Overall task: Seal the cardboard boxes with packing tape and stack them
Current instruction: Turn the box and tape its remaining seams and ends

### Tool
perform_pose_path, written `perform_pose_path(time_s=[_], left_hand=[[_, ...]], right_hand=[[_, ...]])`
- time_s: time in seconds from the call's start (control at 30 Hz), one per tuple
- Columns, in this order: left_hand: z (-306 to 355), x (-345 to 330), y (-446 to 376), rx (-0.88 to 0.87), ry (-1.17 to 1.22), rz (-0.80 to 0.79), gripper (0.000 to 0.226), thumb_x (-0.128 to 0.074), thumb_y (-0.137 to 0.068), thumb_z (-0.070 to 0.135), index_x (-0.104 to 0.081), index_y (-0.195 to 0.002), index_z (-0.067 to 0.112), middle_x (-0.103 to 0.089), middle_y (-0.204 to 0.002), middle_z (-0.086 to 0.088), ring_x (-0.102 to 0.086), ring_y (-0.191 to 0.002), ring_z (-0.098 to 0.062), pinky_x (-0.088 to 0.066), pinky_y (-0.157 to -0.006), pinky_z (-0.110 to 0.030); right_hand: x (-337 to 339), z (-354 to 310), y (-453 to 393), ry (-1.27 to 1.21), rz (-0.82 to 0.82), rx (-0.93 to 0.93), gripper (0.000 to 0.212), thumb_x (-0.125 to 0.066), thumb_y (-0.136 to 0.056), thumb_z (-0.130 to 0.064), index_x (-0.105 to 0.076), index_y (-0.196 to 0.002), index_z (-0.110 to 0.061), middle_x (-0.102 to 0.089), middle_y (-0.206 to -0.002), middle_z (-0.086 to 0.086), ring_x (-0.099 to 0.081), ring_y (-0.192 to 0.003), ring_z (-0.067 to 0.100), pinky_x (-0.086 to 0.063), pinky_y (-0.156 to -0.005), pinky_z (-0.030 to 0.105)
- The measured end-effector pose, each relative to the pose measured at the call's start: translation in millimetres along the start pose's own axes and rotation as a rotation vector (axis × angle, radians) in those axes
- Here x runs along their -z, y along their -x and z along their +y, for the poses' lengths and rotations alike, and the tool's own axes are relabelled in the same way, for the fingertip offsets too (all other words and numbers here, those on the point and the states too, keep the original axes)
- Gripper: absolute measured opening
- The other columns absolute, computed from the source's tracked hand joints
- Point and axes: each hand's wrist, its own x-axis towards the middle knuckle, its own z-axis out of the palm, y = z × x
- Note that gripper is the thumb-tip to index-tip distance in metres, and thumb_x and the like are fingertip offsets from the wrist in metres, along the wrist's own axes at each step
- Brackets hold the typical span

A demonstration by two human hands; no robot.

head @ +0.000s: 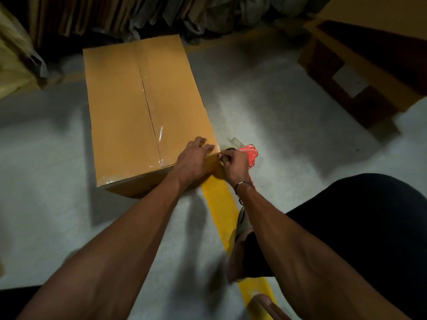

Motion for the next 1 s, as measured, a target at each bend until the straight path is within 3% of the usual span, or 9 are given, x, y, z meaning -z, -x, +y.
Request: perform_pose_path(time_s=[0.1,0.27,0.43,0.67,0.8,0.87,1.0], left_hand=[[1,2,-1,0.006,-0.011,-0.009,0.07,-0.067,-0.091,0.01,-0.045,-0.156,0.022,-0.029,-0.162,-0.009,-0.033,-0.145,-0.031,-0.041,-0.116,-0.046],[0,0,-2,0.001,-0.033,0.011,0.072,-0.07,-0.09,0.008,-0.045,-0.156,0.023,-0.03,-0.161,-0.008,-0.035,-0.143,-0.031,-0.043,-0.114,-0.045],[2,-1,1,-0.003,-0.009,0.019,0.069,-0.068,-0.09,0.014,-0.046,-0.155,0.02,-0.031,-0.16,-0.01,-0.036,-0.141,-0.032,-0.044,-0.112,-0.047],[2,-1,2,0.0,0.002,0.024,0.069,-0.067,-0.09,0.014,-0.045,-0.155,0.02,-0.03,-0.162,-0.01,-0.035,-0.143,-0.032,-0.043,-0.114,-0.045],[0,-2,2,-0.007,-0.002,0.022,0.072,-0.067,-0.088,0.012,-0.044,-0.156,0.021,-0.029,-0.162,-0.009,-0.034,-0.143,-0.032,-0.045,-0.112,-0.046],[-1,-3,1,-0.01,-0.012,0.023,0.076,-0.069,-0.086,0.009,-0.043,-0.156,0.021,-0.029,-0.162,-0.008,-0.034,-0.143,-0.031,-0.046,-0.111,-0.046],[1,-5,1,0.007,-0.014,0.013,0.08,-0.071,-0.085,0.007,-0.041,-0.157,0.022,-0.026,-0.164,-0.007,-0.032,-0.145,-0.03,-0.044,-0.114,-0.045]], right_hand=[[12,1,-5,-0.2,-0.058,-0.092,0.015,-0.075,-0.091,-0.011,-0.081,-0.104,-0.007,-0.079,-0.098,0.006,-0.069,-0.084,0.012,-0.051,-0.079,0.025],[20,-5,-1,-0.642,-0.012,-0.345,0.025,-0.082,-0.083,0.0,-0.074,-0.104,0.01,-0.075,-0.093,0.019,-0.071,-0.07,0.01,-0.056,-0.064,0.016],[9,-5,4,-0.495,0.157,-0.329,0.023,-0.089,-0.075,-0.004,-0.078,-0.093,0.005,-0.077,-0.084,0.012,-0.068,-0.063,-0.001,-0.053,-0.063,0.011],[2,-11,10,-0.254,0.104,-0.174,0.011,-0.076,-0.088,-0.01,-0.082,-0.097,-0.01,-0.079,-0.092,0.001,-0.071,-0.082,0.009,-0.06,-0.085,0.033],[1,-19,10,0.023,0.042,-0.044,0.018,-0.062,-0.091,-0.008,-0.079,-0.096,-0.009,-0.078,-0.093,0.008,-0.068,-0.083,0.023,-0.054,-0.078,0.034],[-1,-24,8,0.109,-0.011,-0.04,0.021,-0.054,-0.088,-0.009,-0.074,-0.083,-0.007,-0.074,-0.083,0.014,-0.063,-0.073,0.032,-0.048,-0.066,0.037],[5,-35,-4,0.178,-0.119,-0.066,0.032,-0.041,-0.075,-0.03,-0.061,-0.07,-0.005,-0.066,-0.073,0.02,-0.058,-0.072,0.041,-0.044,-0.062,0.043]])
